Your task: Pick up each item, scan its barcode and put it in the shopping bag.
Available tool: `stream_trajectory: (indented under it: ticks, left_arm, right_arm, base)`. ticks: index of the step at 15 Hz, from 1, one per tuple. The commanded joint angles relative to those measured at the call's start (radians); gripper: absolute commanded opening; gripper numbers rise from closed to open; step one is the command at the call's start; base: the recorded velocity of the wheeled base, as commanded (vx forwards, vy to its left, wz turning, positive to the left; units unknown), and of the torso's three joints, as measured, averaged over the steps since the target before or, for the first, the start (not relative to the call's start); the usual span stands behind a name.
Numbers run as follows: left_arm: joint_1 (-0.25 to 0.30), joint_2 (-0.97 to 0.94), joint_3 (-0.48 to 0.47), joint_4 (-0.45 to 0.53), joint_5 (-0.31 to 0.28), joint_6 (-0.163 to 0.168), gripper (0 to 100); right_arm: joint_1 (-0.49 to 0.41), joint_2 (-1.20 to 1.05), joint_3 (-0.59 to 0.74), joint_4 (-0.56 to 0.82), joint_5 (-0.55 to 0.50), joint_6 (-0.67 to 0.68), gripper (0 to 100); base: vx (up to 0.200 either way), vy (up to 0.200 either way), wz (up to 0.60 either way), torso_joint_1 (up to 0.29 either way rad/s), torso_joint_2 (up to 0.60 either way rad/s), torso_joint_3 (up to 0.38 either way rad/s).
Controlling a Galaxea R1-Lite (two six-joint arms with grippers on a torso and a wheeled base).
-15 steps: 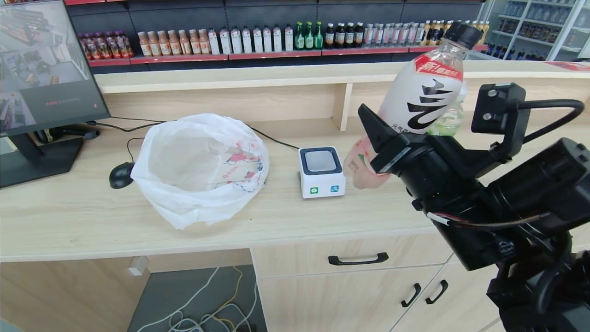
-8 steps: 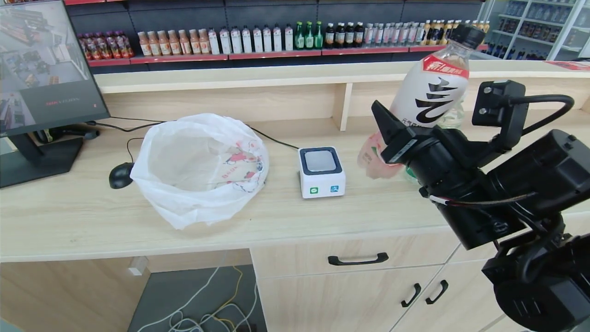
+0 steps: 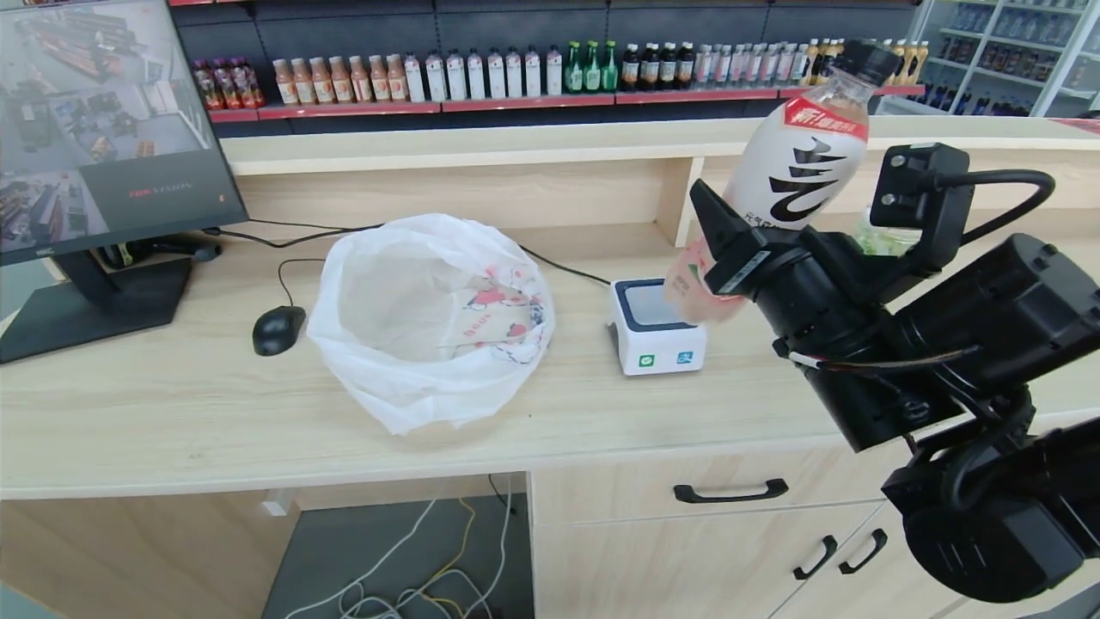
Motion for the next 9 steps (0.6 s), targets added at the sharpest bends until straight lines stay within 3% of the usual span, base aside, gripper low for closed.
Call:
stream_trajectory:
  ticks: [1,2,7,9]
  left_arm:
    - [0.000,0.000,0.000,0.000,0.000,-0.001,100]
    - [0.000,0.000,0.000,0.000,0.000,0.002,100]
    - [0.000,0.000,0.000,0.000,0.000,0.004,100]
    - [0.000,0.000,0.000,0.000,0.000,0.004,100]
  right_arm:
    - [0.001,-0.004,0.001,-0.001,0.000,0.001,0]
    - [-0.005,-0.005,-0.005,-0.001,0.000,0.002,0]
    - [-0.010,-0.024,0.003,-0.001,-0.003,0.070,0]
    - [-0.053,-0.019,0.001,-0.001,0.005,0.136,0]
  base:
    - [0.000,0.200,0.00,0.002,0.00,0.007]
    - [0.000,0.200,0.00,0.012,0.00,0.002]
    - [0.000,0.000,0.00,0.000,0.00,0.000]
    - [0.000,0.000,0.00,0.000,0.00,0.000]
